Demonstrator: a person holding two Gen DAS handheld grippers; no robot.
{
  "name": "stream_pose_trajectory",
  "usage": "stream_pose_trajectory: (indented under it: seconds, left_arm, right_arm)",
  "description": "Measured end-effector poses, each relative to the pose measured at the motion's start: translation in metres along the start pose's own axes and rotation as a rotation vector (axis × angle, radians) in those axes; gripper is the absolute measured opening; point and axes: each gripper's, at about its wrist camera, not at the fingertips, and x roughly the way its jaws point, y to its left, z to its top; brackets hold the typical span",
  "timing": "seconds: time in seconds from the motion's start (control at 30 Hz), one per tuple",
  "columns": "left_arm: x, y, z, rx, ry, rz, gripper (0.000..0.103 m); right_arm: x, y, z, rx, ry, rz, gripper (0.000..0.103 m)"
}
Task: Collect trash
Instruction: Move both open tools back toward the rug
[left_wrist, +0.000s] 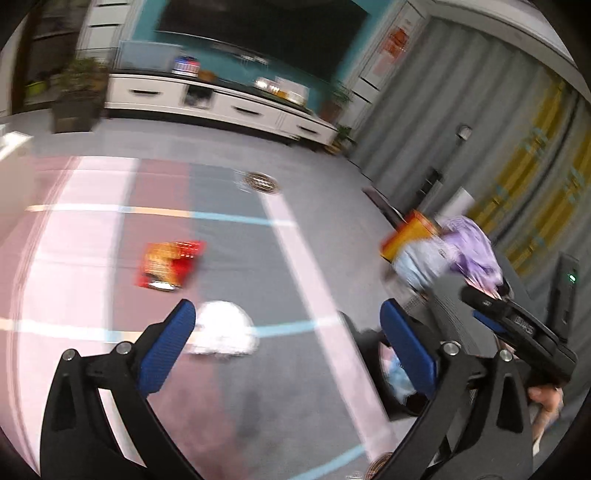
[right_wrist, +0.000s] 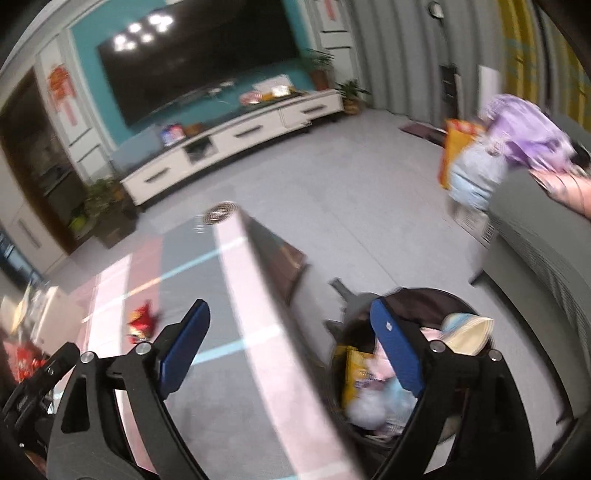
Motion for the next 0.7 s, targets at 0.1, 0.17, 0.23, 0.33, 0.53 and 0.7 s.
stream_pose_trajectory:
  seconds: [0.1, 0.17, 0.23, 0.33, 0.53, 0.7]
  left_arm:
    - [-0.016, 0.038, 0.002, -0.060, -0.033, 0.047, 0.100]
    - [-0.026, 0.065, 0.003, -0.098, -0.047, 0.086, 0.100]
    - [-0.032, 0.086, 0.001, -0.127, -0.050, 0.119, 0.100]
    - [-0.038, 0.117, -0.006, -0.172, -0.042, 0.168, 0.100]
    - [-0.032, 0.154, -0.025, -0.215, 0.001, 0.240, 0.100]
    - [-0.019, 0.169, -0.034, -0.232, 0.039, 0.240, 0.100]
  right_arm:
    - [0.008, 0.029, -0.004, -0.035, 0.000, 0.033, 0.091]
    - [0.017, 0.051, -0.009, -0.072, 0.009, 0.052, 0.091]
    - [0.027, 0.072, -0.015, -0.122, 0.026, 0.073, 0.091]
    - [0.049, 0.102, -0.028, -0.196, 0.063, 0.100, 0.091]
    - [0.112, 0.147, -0.061, -0.264, 0.262, 0.228, 0.091]
    - [0.151, 0.178, -0.087, -0.377, 0.290, 0.195, 0.086]
